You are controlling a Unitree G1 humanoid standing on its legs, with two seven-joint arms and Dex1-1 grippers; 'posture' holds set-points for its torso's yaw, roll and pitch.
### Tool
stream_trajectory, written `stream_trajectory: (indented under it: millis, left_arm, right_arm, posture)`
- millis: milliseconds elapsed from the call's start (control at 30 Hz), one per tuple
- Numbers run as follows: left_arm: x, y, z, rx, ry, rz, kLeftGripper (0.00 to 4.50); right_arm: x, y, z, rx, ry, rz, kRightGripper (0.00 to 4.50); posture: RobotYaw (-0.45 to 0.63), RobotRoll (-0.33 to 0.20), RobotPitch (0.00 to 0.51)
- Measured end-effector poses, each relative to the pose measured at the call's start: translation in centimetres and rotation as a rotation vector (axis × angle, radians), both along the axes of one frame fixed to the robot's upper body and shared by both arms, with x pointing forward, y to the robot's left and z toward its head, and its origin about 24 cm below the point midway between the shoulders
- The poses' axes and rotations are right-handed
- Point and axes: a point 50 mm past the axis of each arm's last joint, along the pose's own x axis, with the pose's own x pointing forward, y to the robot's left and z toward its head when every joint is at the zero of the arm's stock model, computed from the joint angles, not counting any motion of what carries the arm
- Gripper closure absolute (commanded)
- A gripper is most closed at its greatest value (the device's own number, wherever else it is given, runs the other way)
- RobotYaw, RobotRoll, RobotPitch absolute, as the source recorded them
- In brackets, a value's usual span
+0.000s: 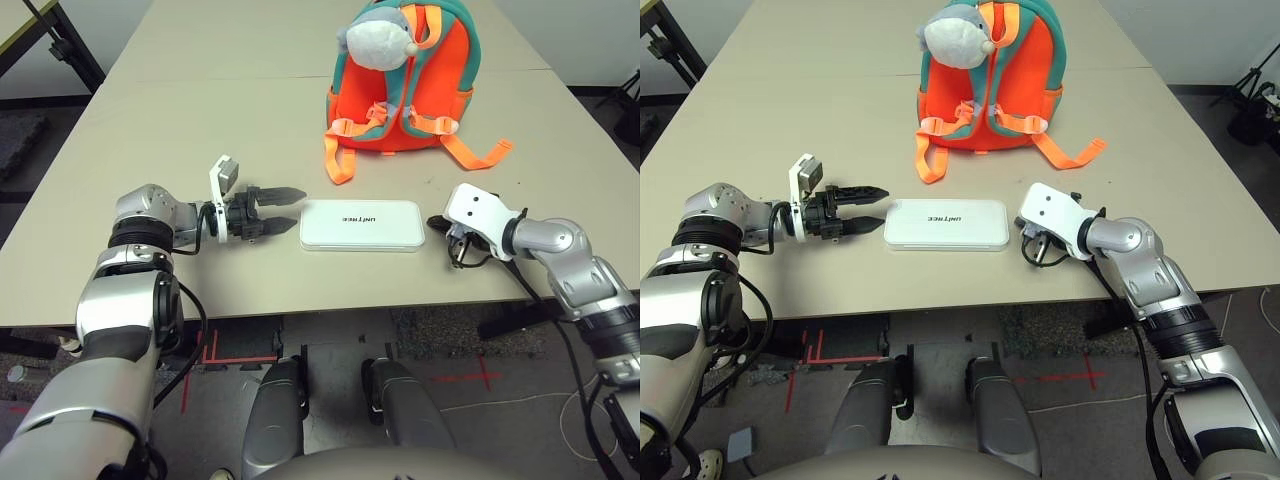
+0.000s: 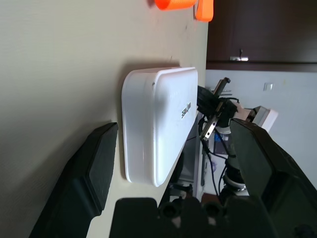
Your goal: Put the pencil case into the backpack and zip it.
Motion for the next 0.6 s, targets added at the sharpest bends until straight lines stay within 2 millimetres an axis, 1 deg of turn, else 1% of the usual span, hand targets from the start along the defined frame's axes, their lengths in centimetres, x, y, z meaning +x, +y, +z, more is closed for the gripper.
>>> stream_trajectory:
  millis: [133, 367, 533, 600]
  left_arm:
    - [0.2, -0.3, -0.1, 0.010, -0.010, -0.004, 0.00]
    - [0.4, -0.4, -0.1, 0.033, -0.023, -0.008, 0.00]
    - [0.4, -0.4, -0.2, 0.041, -0.023, -0.015, 0.00]
    - [0.4, -0.5, -0.2, 0.039, -0.024, -0.019, 0.00]
  right_arm:
    - [-0.1, 0.5, 0.3, 0.004, -0.004, 0.013, 4.47]
    - [0.1, 1.8, 0.1, 0.041, 0.015, 0.023, 4.47]
    - [0.3, 3.7, -0.1, 0.061, 0.021, 0.070, 4.47]
    - [0.3, 4.1, 0.0, 0.068, 0.023, 0.082, 4.47]
  posture:
    - [-0.23, 0.000, 0.155]
    - [-0.22, 0.000, 0.152]
    - [-0.22, 0.000, 0.154]
    - [-0.22, 0.000, 0.154]
